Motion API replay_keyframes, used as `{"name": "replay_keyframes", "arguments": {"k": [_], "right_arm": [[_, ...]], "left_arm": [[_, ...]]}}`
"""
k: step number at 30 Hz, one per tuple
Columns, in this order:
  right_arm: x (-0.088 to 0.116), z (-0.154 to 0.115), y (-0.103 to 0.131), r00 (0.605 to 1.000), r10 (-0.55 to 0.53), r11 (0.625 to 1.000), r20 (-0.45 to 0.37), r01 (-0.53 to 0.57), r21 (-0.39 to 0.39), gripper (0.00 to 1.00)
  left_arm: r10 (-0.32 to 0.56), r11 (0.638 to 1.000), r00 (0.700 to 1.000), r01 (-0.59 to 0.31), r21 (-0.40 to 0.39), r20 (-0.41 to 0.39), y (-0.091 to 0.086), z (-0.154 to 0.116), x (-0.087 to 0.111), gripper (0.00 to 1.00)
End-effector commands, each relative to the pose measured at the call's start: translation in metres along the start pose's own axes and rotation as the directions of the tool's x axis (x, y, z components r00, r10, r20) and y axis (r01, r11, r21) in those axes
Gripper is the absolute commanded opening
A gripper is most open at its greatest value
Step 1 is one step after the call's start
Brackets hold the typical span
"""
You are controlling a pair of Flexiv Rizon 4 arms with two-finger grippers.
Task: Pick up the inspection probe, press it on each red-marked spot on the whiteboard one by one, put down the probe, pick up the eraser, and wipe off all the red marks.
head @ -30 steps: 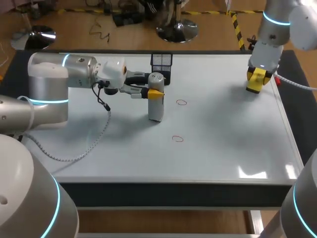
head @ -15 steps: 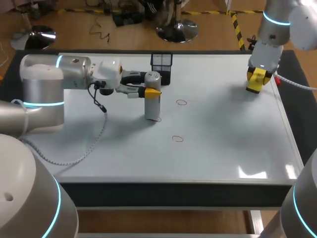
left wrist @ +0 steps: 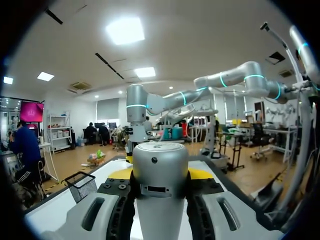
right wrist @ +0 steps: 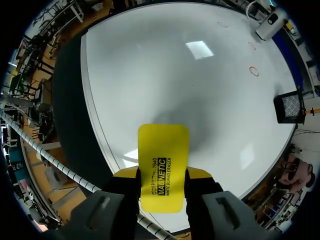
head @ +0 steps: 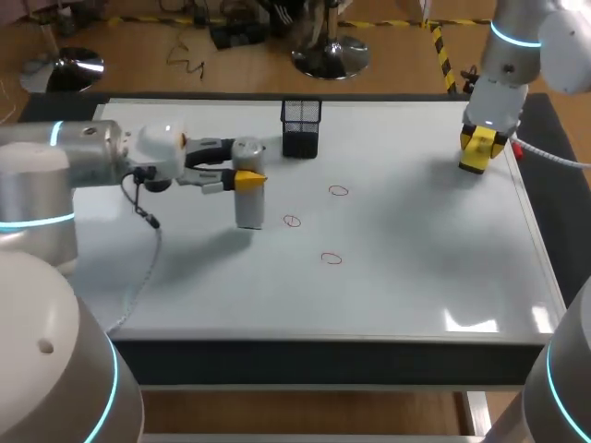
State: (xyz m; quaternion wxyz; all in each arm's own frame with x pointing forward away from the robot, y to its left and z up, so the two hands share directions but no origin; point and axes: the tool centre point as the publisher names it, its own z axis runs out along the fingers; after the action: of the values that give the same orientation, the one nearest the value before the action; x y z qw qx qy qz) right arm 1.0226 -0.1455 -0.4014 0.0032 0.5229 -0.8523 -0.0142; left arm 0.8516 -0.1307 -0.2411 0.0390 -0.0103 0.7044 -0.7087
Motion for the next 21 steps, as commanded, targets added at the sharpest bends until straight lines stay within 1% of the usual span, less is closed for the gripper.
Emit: {"name": "replay_keyframes", "arguments": {"k": [1,6,12,15,21], "right_arm": [[0.0,-0.001,-0.001,1.0,-0.002,1.0,-0.004,0.002,0.0,0.0],[0.0,-0.001,-0.001,1.0,-0.002,1.0,-0.004,0.002,0.0,0.0],[0.0,-0.001,-0.001,1.0,-0.002,1.0,-0.004,0.002,0.0,0.0],[0.0,-0.001,-0.001,1.0,-0.002,1.0,-0.004,0.002,0.0,0.0],[0.0,-0.001,-0.001,1.0,-0.002,1.0,-0.004,0.002,0.0,0.0]], "left_arm": [[-0.001,1.0,0.986,0.003,-0.012,0.166,-0.01,-0.028,0.021,0.0],[-0.007,1.0,0.972,0.011,-0.016,0.235,-0.011,-0.055,0.03,0.0],[-0.002,1.0,0.954,0.01,-0.024,0.3,-0.012,-0.084,0.047,0.0],[-0.003,1.0,0.94,0.011,-0.02,0.342,-0.011,-0.1,0.053,0.0],[0.023,1.0,0.916,-0.012,-0.029,0.401,-0.016,-0.119,0.06,0.0]]}}
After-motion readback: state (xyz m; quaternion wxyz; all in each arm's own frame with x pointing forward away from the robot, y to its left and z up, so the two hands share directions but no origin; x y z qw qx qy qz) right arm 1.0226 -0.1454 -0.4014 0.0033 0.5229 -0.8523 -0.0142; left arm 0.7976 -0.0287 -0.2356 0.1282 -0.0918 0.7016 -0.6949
